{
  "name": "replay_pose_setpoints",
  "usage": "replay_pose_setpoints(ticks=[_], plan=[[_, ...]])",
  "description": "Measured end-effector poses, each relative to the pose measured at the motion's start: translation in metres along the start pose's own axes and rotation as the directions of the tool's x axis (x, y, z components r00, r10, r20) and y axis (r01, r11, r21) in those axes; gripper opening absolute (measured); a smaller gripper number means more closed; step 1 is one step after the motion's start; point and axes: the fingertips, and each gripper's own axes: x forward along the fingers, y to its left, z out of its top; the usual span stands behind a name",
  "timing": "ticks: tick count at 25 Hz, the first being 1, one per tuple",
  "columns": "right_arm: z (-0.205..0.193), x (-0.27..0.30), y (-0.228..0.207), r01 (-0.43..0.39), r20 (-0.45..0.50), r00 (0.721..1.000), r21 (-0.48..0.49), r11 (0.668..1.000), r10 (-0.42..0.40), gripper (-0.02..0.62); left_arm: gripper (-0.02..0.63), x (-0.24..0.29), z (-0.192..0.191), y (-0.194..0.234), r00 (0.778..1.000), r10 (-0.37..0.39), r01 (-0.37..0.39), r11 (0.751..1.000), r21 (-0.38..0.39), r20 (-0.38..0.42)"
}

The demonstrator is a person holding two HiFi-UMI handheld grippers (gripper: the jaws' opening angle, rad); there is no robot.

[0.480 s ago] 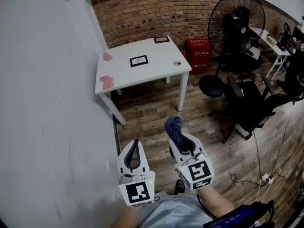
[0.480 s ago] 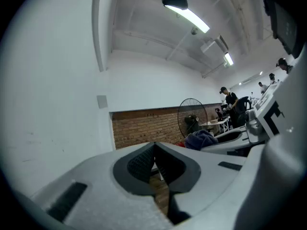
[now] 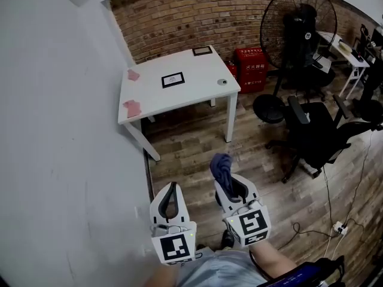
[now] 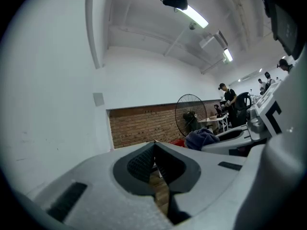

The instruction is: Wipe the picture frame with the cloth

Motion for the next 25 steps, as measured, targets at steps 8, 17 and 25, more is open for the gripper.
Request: replay_pose_setpoints(ticks=[8, 17, 25], plan=[[-0.007, 0.009, -0.036, -0.040, -0.007, 0.999, 0.009, 0.999, 0.041, 0.110, 0.009, 0.023, 0.001, -0.022, 0.999, 0.034, -0.034, 0.999, 0.007, -0.021], [-0.014, 0.049, -0.049, -0.082, -0.036, 0.996, 0.030, 0.996, 0.083, 0.110, 0.008, 0.060, -0.012, -0.009, 0.996, 0.056, -0.056, 0.998, 0.002, -0.063], [-0.025, 0.131, -0.059, -0.098, -0.093, 0.990, 0.050, 0.994, 0.102, 0.110, 0.009, 0.129, -0.039, 0.040, 0.993, 0.059, -0.063, 0.997, -0.036, -0.102]])
